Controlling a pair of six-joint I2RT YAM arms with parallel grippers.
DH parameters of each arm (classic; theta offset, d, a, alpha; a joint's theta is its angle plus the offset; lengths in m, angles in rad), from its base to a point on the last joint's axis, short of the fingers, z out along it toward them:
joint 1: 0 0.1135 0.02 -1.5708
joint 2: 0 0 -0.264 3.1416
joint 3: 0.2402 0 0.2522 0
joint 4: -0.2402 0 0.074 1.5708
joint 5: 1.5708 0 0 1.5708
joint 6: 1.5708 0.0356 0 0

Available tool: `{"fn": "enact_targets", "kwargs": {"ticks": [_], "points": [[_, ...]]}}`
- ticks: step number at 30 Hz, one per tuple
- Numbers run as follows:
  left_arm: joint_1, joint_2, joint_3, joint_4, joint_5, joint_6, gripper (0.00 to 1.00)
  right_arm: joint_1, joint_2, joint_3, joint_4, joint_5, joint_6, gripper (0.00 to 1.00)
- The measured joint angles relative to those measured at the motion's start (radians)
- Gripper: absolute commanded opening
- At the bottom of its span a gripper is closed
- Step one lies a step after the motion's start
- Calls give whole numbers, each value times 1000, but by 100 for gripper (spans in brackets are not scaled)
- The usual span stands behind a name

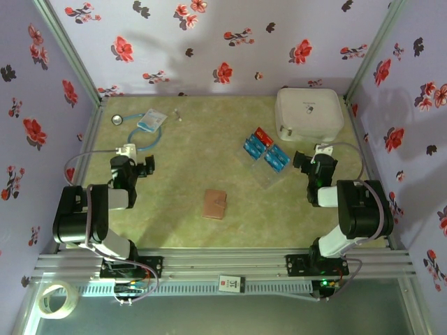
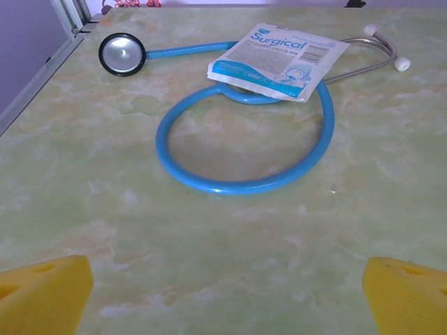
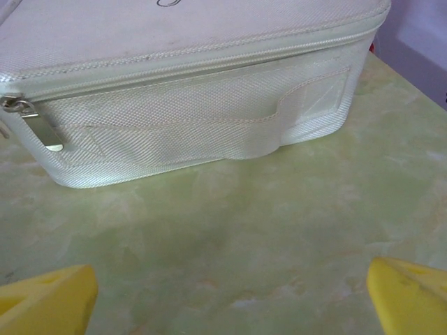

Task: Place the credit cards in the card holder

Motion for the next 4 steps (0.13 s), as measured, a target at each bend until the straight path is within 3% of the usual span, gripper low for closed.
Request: {"fn": "enact_targets", "kwargs": {"ticks": [4], "points": [[0, 0, 0, 1, 0, 0, 100, 0, 0, 1, 0, -5, -2, 99]]}}
